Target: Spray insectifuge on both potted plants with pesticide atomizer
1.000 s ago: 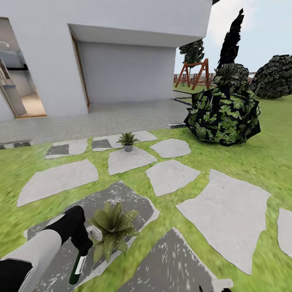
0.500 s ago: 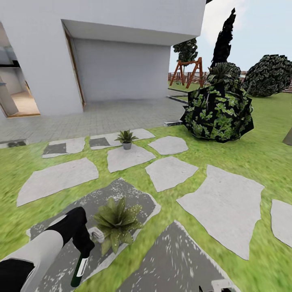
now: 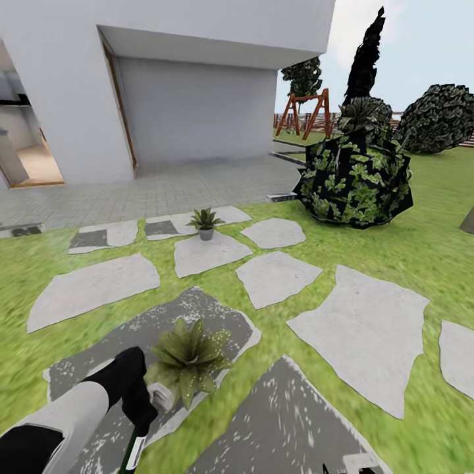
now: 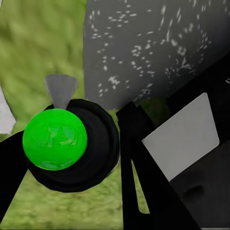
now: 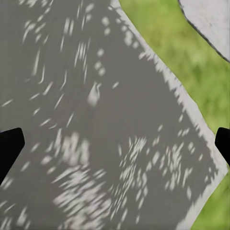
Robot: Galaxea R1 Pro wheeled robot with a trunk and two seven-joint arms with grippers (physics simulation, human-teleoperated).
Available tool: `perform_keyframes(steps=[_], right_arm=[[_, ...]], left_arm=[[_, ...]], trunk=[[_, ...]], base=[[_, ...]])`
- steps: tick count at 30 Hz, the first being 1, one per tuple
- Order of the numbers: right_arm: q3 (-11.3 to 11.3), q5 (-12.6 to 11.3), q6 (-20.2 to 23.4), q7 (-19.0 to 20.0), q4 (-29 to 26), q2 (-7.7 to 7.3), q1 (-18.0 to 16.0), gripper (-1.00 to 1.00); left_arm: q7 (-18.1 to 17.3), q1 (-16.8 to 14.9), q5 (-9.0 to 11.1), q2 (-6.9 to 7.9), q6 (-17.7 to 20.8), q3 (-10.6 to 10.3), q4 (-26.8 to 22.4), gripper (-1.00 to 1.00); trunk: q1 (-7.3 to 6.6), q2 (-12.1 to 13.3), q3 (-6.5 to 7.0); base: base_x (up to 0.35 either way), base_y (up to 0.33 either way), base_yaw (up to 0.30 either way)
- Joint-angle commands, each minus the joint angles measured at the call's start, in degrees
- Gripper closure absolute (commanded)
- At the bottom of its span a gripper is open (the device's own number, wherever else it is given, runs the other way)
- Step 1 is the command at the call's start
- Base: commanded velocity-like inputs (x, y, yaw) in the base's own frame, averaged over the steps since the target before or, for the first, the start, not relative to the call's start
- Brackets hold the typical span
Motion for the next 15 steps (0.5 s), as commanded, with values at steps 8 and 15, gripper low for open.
perform_keyframes(steps=[8, 15], right_arm=[[-0.33, 0.61, -0.2, -0.25, 0.07, -0.04, -0.04, -1.0], [-0.33, 0.61, -0.2, -0.28, 0.07, -0.05, -0.04, -1.0]], left_arm=[[-0.38, 0.37, -0.47, -0.62, 0.27, 1.05, -0.71, 1.0], [-0.35, 0.37, -0.53, -0.21, 0.27, 2.54, -2.55, 1.0]], trunk=[[-0.01, -0.02, -0.05], [-0.01, -0.02, -0.05]], base=[[0.0, 0.0, 0.0], [0.0, 0.0, 0.0]])
